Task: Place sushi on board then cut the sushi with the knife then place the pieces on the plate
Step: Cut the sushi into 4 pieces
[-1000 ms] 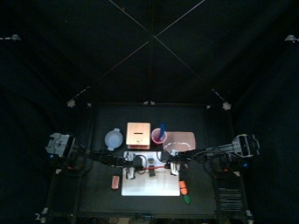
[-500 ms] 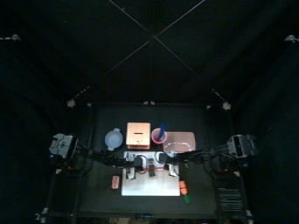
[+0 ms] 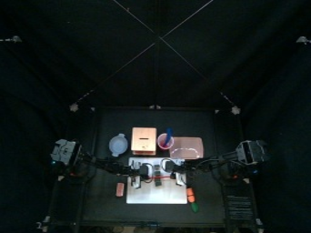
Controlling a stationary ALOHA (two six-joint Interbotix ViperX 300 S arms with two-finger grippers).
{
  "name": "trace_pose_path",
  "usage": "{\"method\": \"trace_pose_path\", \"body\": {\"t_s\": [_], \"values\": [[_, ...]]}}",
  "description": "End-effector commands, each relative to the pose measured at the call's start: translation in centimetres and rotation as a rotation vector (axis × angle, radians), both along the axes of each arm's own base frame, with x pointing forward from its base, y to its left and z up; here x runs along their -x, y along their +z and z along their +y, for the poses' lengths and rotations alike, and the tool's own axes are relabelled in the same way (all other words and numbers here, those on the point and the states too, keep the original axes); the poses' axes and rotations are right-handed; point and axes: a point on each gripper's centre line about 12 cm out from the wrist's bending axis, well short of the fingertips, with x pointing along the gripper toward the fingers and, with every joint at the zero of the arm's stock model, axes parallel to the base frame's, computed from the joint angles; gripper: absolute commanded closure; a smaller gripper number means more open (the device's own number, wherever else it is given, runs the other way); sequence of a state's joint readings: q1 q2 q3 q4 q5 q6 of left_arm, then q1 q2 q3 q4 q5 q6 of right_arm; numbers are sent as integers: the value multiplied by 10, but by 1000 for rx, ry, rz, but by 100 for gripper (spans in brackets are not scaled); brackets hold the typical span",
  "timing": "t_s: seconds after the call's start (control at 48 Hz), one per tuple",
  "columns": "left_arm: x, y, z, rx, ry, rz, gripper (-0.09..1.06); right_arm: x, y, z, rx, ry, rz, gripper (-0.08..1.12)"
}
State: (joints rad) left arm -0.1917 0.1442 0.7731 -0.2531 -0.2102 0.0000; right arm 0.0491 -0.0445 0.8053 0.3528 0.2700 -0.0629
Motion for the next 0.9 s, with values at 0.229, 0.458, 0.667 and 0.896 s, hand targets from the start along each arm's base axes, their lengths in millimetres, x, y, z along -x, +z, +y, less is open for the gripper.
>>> {"method": "trace_pose_path", "body": {"t_s": [0.229,0.458,0.667,0.896], "values": [[-9,34,-3,3,-16,-100,54,-8,34,-9,30,7,-103,69],[-5,48,-2,-3,-33,-135,54,-8,51,-9,27,13,-133,69],[3,60,-6,2,-48,-164,54,-5,60,-6,20,14,-162,69],[5,56,-23,7,-89,-153,54,-3,59,-2,5,13,-157,69]]}}
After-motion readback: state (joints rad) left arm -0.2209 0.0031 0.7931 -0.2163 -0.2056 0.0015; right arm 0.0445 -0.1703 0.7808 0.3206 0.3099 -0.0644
